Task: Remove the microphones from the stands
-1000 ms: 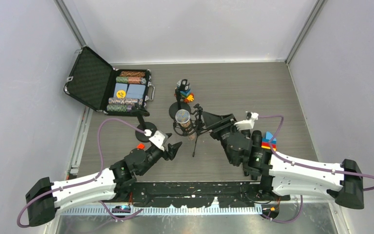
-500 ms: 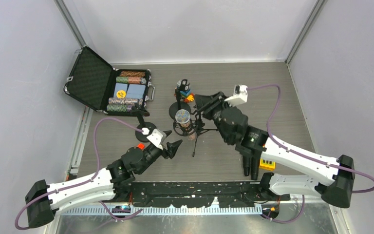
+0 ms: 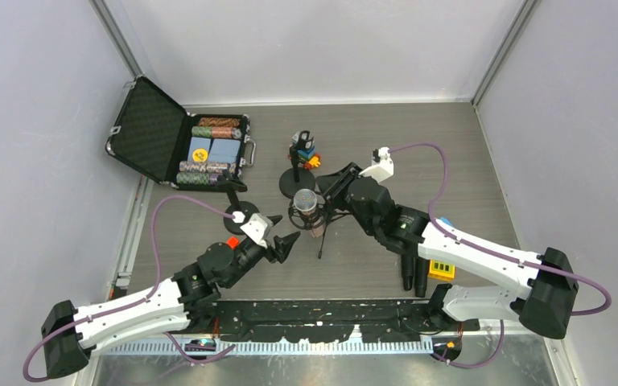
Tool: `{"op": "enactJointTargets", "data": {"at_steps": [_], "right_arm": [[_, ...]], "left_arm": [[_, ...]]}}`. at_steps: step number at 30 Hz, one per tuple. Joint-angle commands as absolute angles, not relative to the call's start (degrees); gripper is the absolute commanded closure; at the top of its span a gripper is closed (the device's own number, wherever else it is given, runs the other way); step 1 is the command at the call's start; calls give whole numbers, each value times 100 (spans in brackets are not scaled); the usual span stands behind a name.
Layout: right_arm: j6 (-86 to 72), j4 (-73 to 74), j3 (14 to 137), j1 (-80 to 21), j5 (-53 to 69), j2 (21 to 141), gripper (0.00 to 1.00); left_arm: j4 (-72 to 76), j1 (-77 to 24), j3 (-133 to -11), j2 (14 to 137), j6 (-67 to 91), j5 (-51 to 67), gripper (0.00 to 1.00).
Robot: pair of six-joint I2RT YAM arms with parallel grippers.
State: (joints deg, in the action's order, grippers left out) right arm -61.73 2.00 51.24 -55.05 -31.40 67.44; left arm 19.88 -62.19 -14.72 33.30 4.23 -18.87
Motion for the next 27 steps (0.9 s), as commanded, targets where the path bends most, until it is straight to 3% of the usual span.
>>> {"op": "enactJointTargets", "data": {"at_steps": [1, 19, 27], "right_arm": [[-6249, 857, 5231, -5480, -3476, 6664, 63], [-6616, 1741, 5267, -5361, -3526, 7020, 62], [-6746, 1785, 5309, -5368, -3485, 6983, 62]], "left_arm": [[2092, -6234, -1687, 3311, 416, -1811, 37], [2015, -6232, -1780, 3011, 396, -1843, 34], [2019, -6233, -1864, 3170, 251, -1801, 25]]}}
